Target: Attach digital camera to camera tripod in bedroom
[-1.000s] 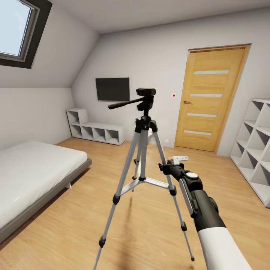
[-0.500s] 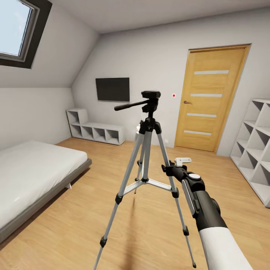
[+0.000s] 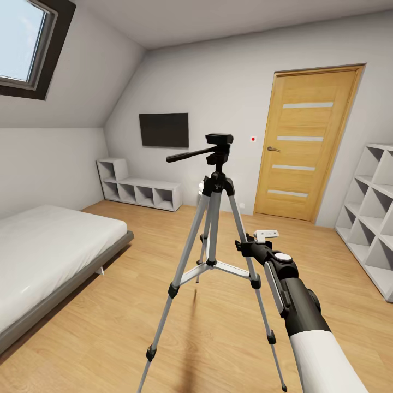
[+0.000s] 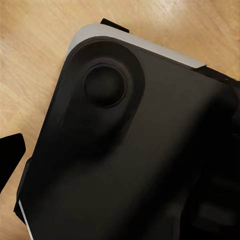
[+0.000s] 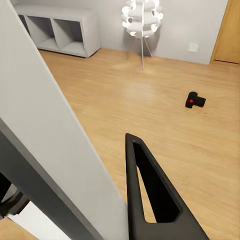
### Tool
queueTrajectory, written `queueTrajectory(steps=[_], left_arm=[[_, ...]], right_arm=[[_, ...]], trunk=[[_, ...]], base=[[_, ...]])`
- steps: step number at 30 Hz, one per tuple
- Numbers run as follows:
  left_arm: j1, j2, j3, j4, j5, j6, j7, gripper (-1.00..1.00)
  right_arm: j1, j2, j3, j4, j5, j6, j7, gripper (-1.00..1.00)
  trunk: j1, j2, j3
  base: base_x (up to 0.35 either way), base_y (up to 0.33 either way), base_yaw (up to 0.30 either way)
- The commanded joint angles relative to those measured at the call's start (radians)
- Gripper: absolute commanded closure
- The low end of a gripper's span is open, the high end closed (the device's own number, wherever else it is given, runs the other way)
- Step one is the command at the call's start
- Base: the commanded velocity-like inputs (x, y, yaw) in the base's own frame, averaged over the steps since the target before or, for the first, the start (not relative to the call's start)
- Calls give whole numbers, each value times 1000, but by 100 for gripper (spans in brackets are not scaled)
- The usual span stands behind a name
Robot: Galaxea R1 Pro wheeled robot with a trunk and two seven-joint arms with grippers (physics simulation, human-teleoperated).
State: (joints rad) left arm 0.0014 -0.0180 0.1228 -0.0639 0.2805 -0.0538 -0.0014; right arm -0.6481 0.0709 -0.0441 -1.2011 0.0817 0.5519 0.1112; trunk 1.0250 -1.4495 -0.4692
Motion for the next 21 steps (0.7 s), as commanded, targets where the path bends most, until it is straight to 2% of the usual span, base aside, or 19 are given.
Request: queueTrajectory(steps=[1, 21], left_arm=[[0, 0, 8, -1, 0, -1, 0, -100], [0, -1, 8, -2, -1, -1, 0, -100]], right_arm=[[-1, 1, -3, -2, 6, 5, 10, 100], [-1, 1, -5, -2, 7, 4, 12, 100]], trunk=[[0, -1, -1], [0, -1, -1]], base=[[0, 0, 0], [0, -11, 0]])
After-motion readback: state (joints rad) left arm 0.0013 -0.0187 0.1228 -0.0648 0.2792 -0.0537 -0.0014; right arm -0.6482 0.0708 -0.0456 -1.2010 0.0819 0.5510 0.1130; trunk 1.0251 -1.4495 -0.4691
